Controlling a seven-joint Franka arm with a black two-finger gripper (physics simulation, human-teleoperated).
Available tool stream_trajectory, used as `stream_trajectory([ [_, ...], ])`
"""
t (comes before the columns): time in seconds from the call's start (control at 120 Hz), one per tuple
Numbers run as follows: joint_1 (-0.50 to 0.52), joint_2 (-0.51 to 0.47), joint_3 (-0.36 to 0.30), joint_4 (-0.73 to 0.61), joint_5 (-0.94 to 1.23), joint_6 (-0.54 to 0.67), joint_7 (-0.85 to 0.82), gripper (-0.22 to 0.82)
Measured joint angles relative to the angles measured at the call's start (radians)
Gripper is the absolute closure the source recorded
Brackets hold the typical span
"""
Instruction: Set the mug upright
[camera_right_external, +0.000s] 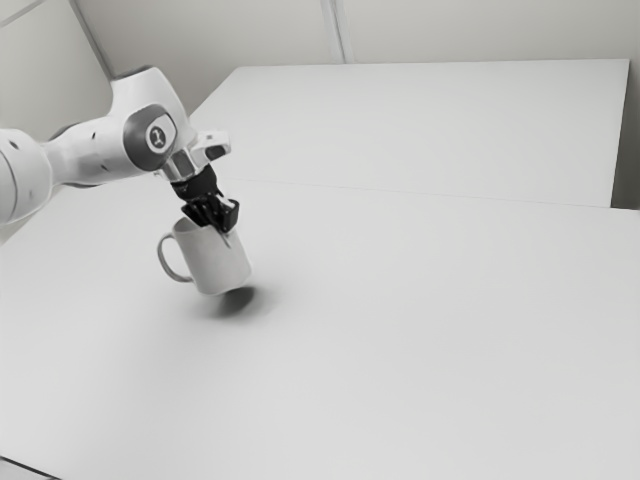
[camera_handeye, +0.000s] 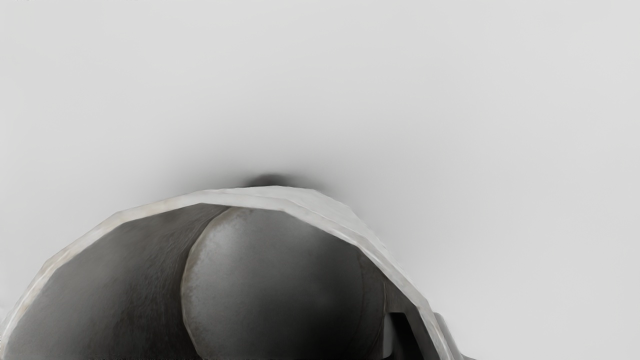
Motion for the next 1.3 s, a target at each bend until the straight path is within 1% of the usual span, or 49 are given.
stream_trajectory([
  [0.117,-0.004,-0.024,-0.013,-0.066,0.056,0.089,-0.022,0.78],
  [0.3,-0.018,-0.02,-0.028,-0.117,0.092,0.195,-0.059,0.78],
  [0.492,-0.016,0.023,-0.029,-0.125,0.107,0.265,-0.089,0.78],
  [0.667,-0.016,0.044,-0.03,-0.125,0.116,0.299,-0.11,0.78],
  [0.833,-0.018,0.037,-0.051,-0.122,0.115,0.305,-0.118,0.41],
  [0.883,-0.018,0.032,-0.052,-0.122,0.117,0.304,-0.119,0.33],
  [0.942,-0.017,0.019,-0.051,-0.122,0.123,0.3,-0.121,0.25],
  [1.017,-0.016,-0.002,-0.051,-0.121,0.13,0.294,-0.123,0.17],
  [1.1,-0.016,-0.016,-0.05,-0.116,0.135,0.289,-0.125,0.12],
  [1.3,-0.019,-0.065,-0.026,-0.07,0.135,0.267,-0.129,0.05],
])
